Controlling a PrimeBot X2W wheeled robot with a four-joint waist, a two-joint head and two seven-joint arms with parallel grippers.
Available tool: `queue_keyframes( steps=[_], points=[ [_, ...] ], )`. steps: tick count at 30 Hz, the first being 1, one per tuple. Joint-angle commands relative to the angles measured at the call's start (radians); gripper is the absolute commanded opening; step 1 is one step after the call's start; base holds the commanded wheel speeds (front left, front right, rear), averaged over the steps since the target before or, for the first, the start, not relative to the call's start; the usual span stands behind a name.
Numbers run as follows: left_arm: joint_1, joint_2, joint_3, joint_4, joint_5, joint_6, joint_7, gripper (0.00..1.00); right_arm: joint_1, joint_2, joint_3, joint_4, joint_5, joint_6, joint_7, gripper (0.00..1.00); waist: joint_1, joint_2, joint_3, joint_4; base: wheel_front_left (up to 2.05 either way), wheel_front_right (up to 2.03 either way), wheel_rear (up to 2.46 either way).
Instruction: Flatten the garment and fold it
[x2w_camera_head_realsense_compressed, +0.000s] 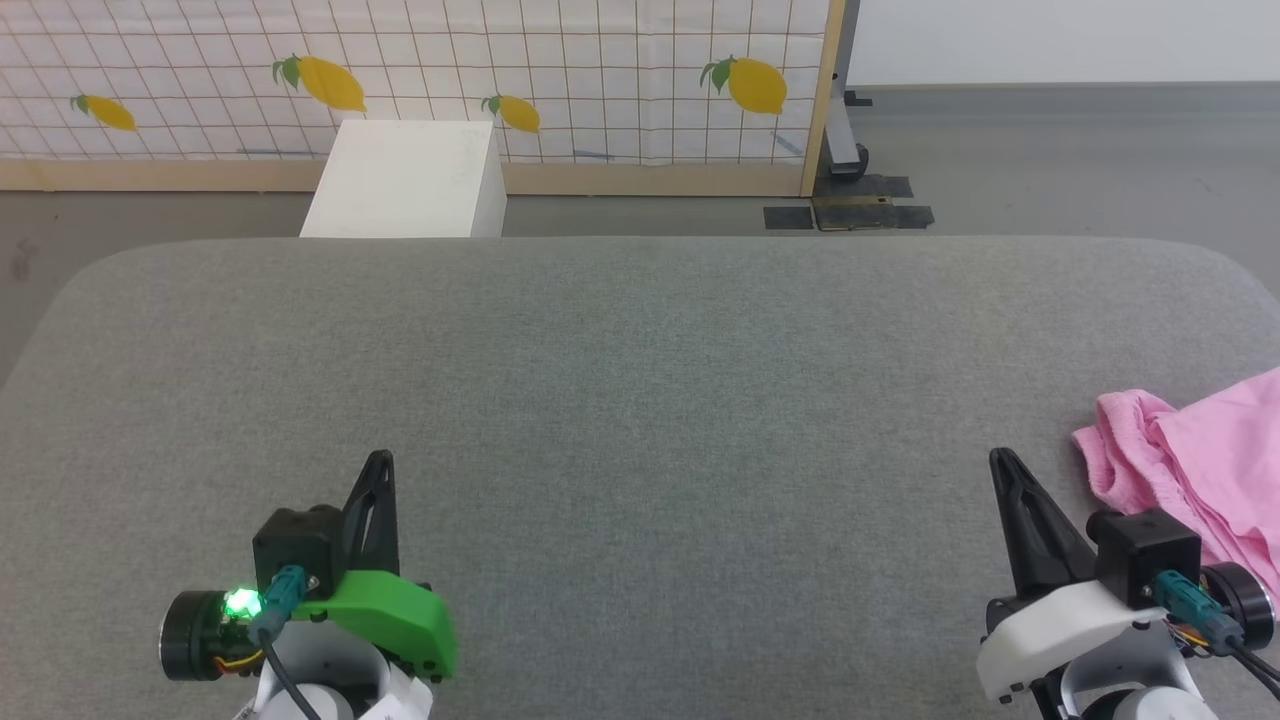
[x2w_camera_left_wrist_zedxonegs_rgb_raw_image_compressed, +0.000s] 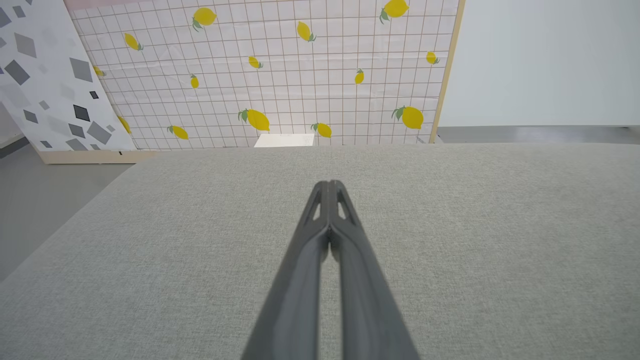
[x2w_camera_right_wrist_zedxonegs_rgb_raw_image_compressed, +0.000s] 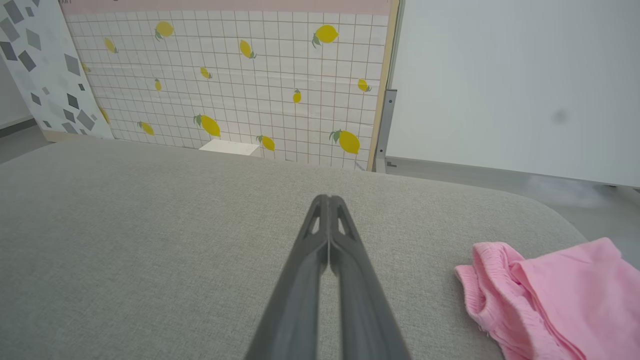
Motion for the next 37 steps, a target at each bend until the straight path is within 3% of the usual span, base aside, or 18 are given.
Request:
queue_keyframes(
  steps=[1,37],
  points=[
    [0.017,-0.005,0.004,-0.006,0.011,0.007,0.007,0.0,-0.023,0.001,0.003,0.002,-0.009,-0.001,0.007,0.0,0.0,0.0,0.0,0.0,0.0,0.0,0.0],
    [0.02,-0.005,0.014,-0.023,0.043,0.017,0.035,0.0,-0.034,0.002,0.015,0.002,-0.022,-0.001,0.033,0.0,0.0,0.0,0.002,-0.003,0.0,0.0,0.0]
  ],
)
